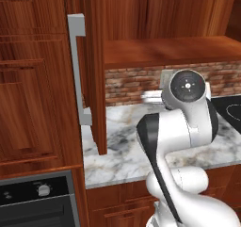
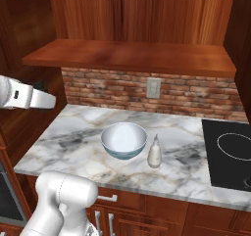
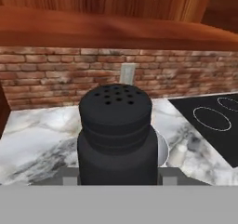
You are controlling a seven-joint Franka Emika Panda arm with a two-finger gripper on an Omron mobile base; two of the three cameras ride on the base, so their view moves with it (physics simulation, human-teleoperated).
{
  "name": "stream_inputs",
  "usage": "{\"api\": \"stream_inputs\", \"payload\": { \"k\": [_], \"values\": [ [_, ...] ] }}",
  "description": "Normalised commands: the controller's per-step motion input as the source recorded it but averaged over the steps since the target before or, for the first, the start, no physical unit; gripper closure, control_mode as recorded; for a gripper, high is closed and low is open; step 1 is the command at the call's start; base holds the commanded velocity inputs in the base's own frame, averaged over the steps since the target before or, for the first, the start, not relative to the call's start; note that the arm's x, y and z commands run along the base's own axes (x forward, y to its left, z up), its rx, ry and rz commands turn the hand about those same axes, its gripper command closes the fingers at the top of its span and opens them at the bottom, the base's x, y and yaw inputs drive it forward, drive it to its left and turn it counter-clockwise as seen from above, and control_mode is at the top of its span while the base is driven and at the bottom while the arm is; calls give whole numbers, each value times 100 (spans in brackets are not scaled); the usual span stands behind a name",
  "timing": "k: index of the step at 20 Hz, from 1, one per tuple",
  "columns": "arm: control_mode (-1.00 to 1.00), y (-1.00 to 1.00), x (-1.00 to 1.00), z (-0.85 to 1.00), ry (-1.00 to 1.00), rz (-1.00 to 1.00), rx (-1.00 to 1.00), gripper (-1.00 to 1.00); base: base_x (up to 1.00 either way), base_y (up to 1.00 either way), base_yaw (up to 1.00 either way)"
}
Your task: Retrieve the bottle and the shaker from the cabinet and place them next to the mixing bowl on the counter. Then add garlic from the fridge to the mixing bowl.
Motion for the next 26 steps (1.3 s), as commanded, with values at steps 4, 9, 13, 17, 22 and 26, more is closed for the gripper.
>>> {"api": "stream_inputs", "payload": {
  "k": [4,9,13,17,22,26],
  "values": [
    [-100,-1,0,-41,5,-36,0,100,0,0,0],
    [-100,-26,0,-68,0,-20,5,100,0,0,0],
    [-100,-8,0,-54,0,-1,0,100,0,0,0],
    [-100,0,0,-35,-3,4,0,100,0,0,0],
    [-100,20,0,-21,-10,14,0,100,0,0,0],
    [-100,4,0,-23,-12,12,0,100,0,0,0]
  ]
}}
